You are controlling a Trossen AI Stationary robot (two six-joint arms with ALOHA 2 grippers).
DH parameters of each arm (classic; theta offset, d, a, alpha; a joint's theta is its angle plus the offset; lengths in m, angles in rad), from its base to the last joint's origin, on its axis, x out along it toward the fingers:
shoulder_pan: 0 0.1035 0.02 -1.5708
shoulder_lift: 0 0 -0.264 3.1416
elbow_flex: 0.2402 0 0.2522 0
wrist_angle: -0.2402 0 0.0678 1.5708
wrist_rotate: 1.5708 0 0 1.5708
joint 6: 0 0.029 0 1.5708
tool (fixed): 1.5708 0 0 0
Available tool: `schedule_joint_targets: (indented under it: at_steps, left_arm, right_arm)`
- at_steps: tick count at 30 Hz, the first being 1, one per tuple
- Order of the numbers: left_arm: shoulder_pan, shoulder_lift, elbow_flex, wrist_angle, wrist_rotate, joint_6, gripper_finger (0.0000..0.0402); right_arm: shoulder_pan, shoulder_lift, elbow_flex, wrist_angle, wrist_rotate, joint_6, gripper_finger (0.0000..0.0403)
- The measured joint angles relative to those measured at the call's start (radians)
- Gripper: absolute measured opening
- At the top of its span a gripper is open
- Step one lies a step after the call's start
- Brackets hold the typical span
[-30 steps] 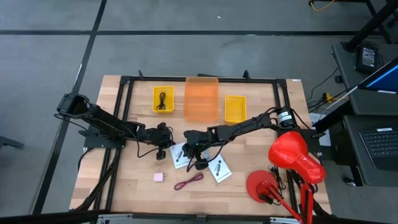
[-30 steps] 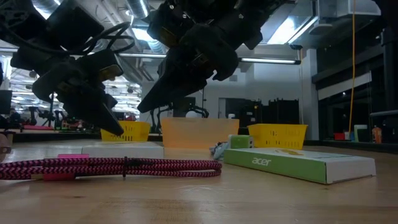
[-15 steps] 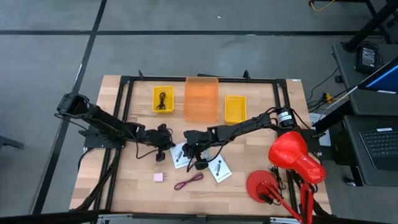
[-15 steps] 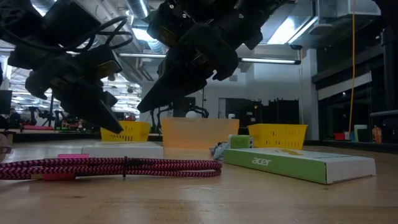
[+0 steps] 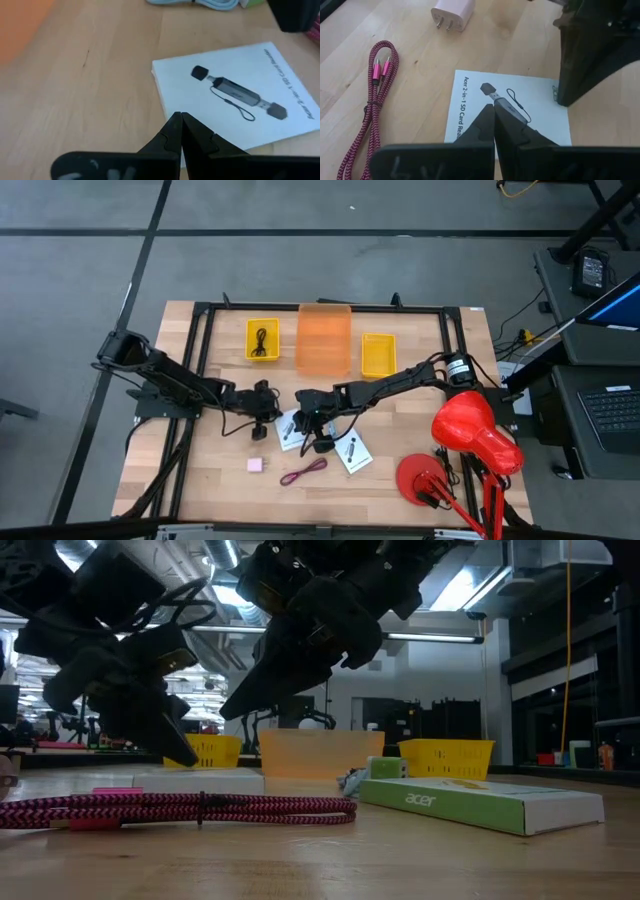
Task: Pick and place items into bin
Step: Put the left card reader box into the orange bin
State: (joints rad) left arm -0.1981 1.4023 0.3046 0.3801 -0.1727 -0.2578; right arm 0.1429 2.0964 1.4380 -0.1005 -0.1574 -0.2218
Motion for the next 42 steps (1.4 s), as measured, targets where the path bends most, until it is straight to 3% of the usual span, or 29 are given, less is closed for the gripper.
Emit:
schedule_joint_targets:
  at_steps: [19,30,37,42]
  left_arm:
    - [0.011,0.014,0.002,-0.016,0.005,-0.028,0.0002]
    - [0.012,0.122,0.004,0.093,-0.008,-0.070,0.0002]
    - [0.034,0.123,0.002,0.095,0.014,-0.080,0.0002]
    - [0.049,0.125,0.002,0.097,0.018,-0.080,0.0002]
  right_arm:
    - [0.000,0.000,0.000,0.000,0.000,0.000,0.0000]
    - [0.018,0.000,0.000,0.000,0.002,-0.052,0.0000]
    - [0.053,0.000,0.000,-0.040,0.123,-0.075,0.0000]
    - [0.082,0.000,0.000,-0.056,0.151,-0.063,0.0000]
